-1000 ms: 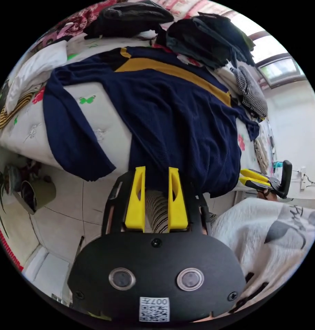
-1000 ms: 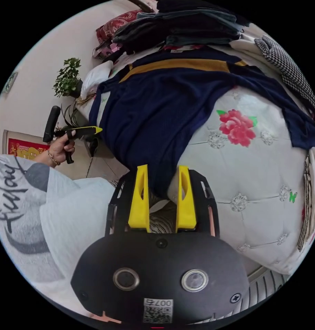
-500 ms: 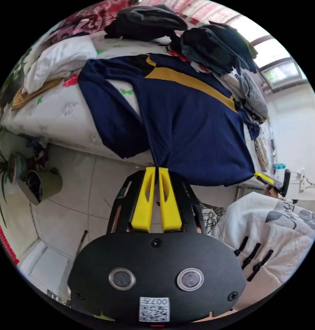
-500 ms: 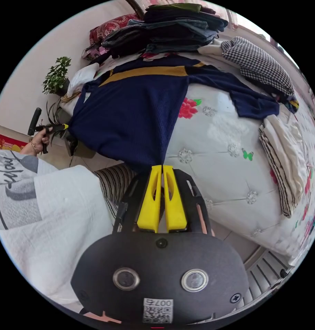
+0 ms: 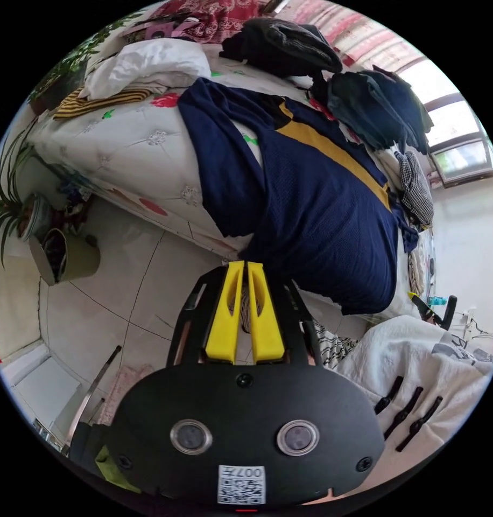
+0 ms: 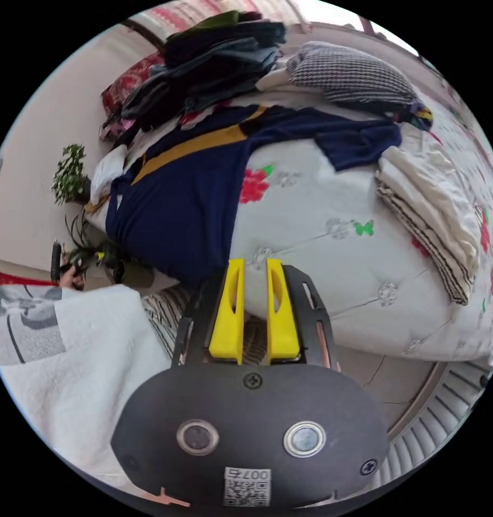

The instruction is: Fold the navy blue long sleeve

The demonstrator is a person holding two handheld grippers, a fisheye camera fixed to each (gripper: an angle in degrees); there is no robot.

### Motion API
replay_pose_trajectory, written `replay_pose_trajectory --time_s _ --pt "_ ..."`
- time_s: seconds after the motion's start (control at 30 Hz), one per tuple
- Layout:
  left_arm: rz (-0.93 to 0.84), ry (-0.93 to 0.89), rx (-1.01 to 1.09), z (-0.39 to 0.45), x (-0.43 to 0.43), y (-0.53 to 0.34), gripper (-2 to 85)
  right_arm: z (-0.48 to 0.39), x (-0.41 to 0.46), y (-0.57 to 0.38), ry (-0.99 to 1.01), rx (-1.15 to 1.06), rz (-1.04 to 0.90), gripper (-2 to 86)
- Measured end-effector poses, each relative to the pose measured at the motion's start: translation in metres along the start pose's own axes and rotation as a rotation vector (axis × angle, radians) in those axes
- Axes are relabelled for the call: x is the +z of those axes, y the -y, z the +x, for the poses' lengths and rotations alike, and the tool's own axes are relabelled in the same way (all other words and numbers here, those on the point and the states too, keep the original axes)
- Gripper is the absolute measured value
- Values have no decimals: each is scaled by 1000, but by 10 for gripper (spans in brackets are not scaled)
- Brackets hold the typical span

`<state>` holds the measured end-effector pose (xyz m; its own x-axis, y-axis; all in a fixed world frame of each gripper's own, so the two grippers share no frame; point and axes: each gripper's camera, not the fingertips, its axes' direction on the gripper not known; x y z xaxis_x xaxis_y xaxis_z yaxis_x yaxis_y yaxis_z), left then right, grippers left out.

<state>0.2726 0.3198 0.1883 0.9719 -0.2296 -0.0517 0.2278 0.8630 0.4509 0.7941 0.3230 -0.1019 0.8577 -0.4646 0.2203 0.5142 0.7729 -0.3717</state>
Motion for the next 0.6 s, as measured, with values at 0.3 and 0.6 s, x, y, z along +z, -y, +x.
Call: replay_pose_trajectory --time_s 0.3,0.6 --pt "46 -44 -34 10 -5 29 75 46 -28 138 -170 187 168 54" --pt "8 128 47 51 22 68 88 62 41 221 -309 235 -55 12"
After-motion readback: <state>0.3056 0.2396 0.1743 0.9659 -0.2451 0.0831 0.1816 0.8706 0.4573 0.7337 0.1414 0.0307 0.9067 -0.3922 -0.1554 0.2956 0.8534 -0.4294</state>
